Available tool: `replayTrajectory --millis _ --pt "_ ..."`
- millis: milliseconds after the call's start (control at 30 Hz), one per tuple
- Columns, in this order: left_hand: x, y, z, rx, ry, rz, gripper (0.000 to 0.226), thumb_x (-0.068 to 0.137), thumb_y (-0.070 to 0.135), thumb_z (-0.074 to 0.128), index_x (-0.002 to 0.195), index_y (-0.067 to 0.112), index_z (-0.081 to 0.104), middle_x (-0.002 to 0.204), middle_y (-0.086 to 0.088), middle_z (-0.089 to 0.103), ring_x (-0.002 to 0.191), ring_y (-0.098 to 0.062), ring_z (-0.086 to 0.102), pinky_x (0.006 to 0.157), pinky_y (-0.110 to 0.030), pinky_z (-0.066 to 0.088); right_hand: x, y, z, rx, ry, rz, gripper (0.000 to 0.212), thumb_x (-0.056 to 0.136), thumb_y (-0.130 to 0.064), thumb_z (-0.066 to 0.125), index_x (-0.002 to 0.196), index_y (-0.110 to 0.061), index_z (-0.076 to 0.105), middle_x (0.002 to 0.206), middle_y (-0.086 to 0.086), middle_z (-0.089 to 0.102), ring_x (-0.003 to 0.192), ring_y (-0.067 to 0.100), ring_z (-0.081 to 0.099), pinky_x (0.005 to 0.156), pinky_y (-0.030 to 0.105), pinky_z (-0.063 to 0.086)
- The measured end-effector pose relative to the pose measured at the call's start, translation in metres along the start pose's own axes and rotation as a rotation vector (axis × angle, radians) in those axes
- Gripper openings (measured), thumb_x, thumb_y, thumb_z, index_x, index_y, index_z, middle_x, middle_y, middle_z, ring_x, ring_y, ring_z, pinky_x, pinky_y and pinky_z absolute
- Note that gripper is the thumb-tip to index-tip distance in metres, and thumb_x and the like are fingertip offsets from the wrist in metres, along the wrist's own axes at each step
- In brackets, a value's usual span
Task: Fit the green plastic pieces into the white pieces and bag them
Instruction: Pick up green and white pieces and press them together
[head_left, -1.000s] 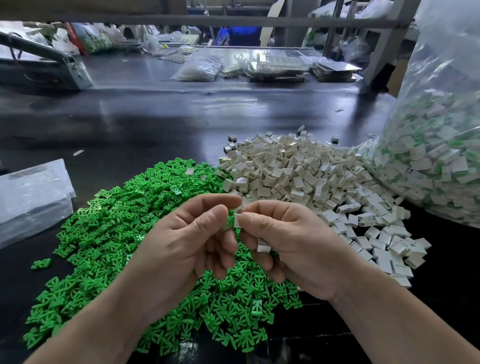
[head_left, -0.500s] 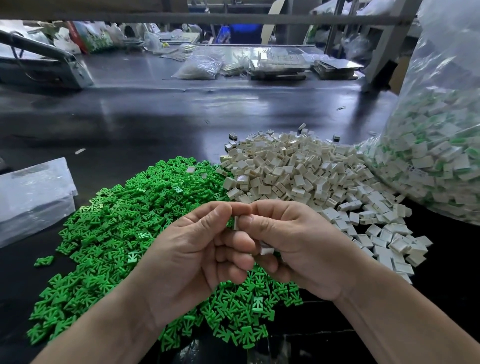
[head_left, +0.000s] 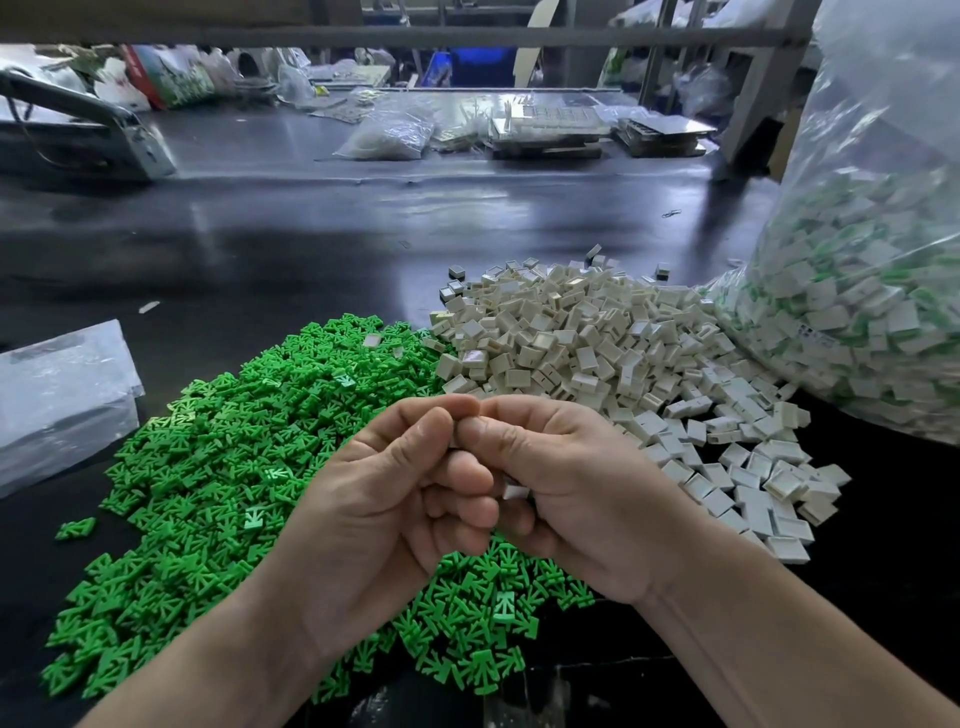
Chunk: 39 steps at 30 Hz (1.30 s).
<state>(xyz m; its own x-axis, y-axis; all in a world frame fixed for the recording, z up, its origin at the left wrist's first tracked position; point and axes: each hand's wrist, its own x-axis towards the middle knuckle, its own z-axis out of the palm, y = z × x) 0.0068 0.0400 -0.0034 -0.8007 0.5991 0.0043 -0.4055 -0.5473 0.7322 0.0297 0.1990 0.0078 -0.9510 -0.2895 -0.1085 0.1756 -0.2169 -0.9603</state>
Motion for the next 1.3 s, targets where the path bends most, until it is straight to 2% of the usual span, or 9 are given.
replayTrajectory --millis 300,467,733,833,933,1033,1100,1200,1300 --pt "-0.001 0.002 -0.001 0.029 0.023 0.02 0.029 0.07 0.022 0.084 0.095 0.012 0.073 0.059 -0.011 0.067 0.047 -0.019 0.066 0.043 -0.026 0.054 -0.002 -0.002 0.001 -0.045 0.013 0.006 0.029 0.1 -0.023 0.06 0.115 0.002 0.064 0.065 0.0 0.058 0.045 0.006 0.044 0.035 0.016 0.031" --pt "-0.002 0.001 0.0 0.017 0.028 0.024 0.03 0.07 0.023 0.085 0.095 0.012 0.073 0.059 -0.01 0.067 0.047 -0.019 0.066 0.044 -0.026 0.055 -0.002 -0.002 0.003 -0.076 0.022 -0.012 0.026 0.1 -0.024 0.06 0.112 -0.001 0.066 0.063 -0.002 0.059 0.045 0.006 0.045 0.035 0.017 0.032" --pt "0.0 0.003 -0.003 0.167 0.039 0.071 0.018 0.091 0.022 0.065 0.103 0.01 0.071 0.065 -0.013 0.067 0.051 -0.021 0.066 0.046 -0.027 0.054 -0.003 -0.003 0.003 -0.085 0.033 -0.021 0.022 0.102 -0.026 0.055 0.087 -0.016 0.068 0.059 -0.003 0.06 0.044 0.007 0.045 0.035 0.018 0.032" --pt "0.002 0.009 -0.008 0.244 0.124 0.102 0.023 0.085 0.025 0.062 0.1 0.012 0.072 0.065 -0.015 0.065 0.05 -0.024 0.063 0.045 -0.028 0.052 -0.003 -0.006 0.002 0.04 0.04 0.008 0.023 0.093 -0.026 0.059 0.071 -0.02 0.062 0.059 0.0 0.055 0.042 0.009 0.044 0.035 0.017 0.032" --pt "0.002 0.011 -0.014 0.516 0.257 0.18 0.015 0.09 0.026 0.061 0.099 0.019 0.07 0.071 -0.012 0.067 0.057 -0.025 0.064 0.048 -0.03 0.052 -0.001 -0.012 -0.009 0.404 -0.076 -0.002 0.009 0.083 -0.019 0.058 0.075 -0.017 0.058 0.064 0.001 0.055 0.041 0.008 0.047 0.032 0.017 0.035" --pt "0.003 0.003 -0.023 1.322 0.379 0.294 0.02 0.094 0.034 0.059 0.113 0.041 0.061 0.093 0.009 0.071 0.075 -0.008 0.066 0.06 -0.028 0.057 0.001 -0.015 -0.016 0.644 -0.115 -0.043 0.015 0.075 -0.022 0.068 0.086 -0.012 0.063 0.074 0.004 0.057 0.045 0.009 0.052 0.032 0.016 0.038" --pt "0.006 -0.003 -0.022 1.761 0.287 0.355 0.045 0.092 0.046 0.054 0.136 0.045 0.046 0.123 0.026 0.054 0.102 0.006 0.054 0.088 -0.023 0.049 0.002 -0.015 -0.018 0.667 -0.067 -0.029 0.017 0.075 -0.027 0.067 0.084 -0.012 0.064 0.079 0.005 0.057 0.047 0.009 0.053 0.03 0.016 0.037" --pt "0.011 -0.009 -0.018 2.041 0.091 0.363 0.052 0.091 0.048 0.053 0.141 0.036 0.047 0.143 0.01 0.049 0.125 -0.015 0.044 0.102 -0.036 0.039 0.004 -0.015 -0.019 0.677 -0.014 0.009 0.008 0.08 -0.02 0.062 0.08 -0.013 0.059 0.08 0.005 0.059 0.049 0.008 0.055 0.03 0.013 0.037" --pt "0.012 -0.006 -0.02 2.097 0.049 0.401 0.03 0.089 0.037 0.065 0.117 0.028 0.07 0.124 0.001 0.063 0.108 -0.023 0.054 0.09 -0.043 0.05 0.005 -0.017 -0.023 0.668 0.099 0.032 0.012 0.076 -0.006 0.057 0.084 -0.013 0.056 0.075 0.005 0.059 0.049 0.009 0.055 0.029 0.014 0.035"
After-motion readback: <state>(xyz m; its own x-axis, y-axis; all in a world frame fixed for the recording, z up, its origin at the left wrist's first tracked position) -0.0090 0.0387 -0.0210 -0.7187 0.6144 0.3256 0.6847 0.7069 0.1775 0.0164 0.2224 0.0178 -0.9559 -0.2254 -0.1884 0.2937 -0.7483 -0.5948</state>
